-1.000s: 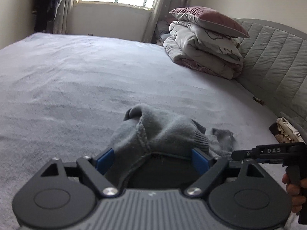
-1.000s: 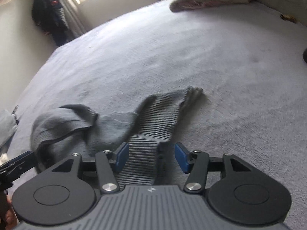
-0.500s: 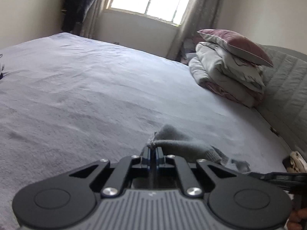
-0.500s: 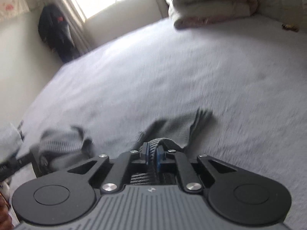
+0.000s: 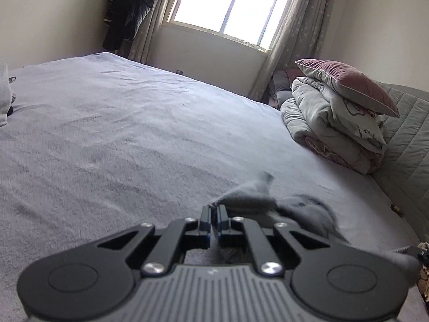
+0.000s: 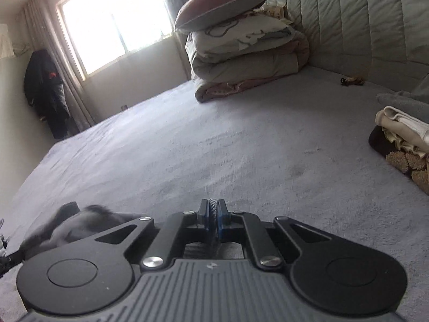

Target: Fold clothes

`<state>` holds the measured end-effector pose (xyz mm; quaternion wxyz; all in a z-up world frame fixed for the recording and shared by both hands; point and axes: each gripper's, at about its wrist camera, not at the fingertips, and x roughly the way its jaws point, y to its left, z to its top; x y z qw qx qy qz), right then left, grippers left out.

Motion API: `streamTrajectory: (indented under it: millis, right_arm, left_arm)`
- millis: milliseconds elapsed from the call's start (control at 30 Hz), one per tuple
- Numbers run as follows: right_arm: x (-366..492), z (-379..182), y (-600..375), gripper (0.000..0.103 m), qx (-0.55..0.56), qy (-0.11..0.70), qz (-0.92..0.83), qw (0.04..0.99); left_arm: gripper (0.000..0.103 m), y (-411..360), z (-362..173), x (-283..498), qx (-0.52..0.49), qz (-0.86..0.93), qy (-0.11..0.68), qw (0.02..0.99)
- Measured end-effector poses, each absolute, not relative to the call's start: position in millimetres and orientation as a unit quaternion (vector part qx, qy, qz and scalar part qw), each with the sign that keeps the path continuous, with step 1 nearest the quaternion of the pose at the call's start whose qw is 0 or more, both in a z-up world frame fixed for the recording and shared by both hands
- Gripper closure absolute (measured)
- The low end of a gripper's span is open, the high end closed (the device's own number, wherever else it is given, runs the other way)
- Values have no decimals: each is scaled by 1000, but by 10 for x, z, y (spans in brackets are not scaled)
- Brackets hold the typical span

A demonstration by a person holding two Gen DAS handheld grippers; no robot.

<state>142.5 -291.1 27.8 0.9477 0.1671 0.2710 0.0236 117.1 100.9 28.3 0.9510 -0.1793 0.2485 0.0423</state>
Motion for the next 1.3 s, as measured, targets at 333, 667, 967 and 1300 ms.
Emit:
streamTrajectory:
  millis: [333,667,967,1300]
  right_arm:
    - [1492,85,-2621,92,125,370,76,917]
    - [1237,194,-2492,64,84,349,129,924]
    - [1079,110,-1813,64,15,344,263,901]
    - [1145,-89,-1446,64,-29,346,286,893]
  left_arm:
    - [84,1002,109,1227,-199,32,302,932]
    - [47,923,-45,1163,-247,-4,329,911]
    - [58,899,-212,1199,-288,-18,333,898]
    - [69,895,-199,1211,-286,-18,320,903]
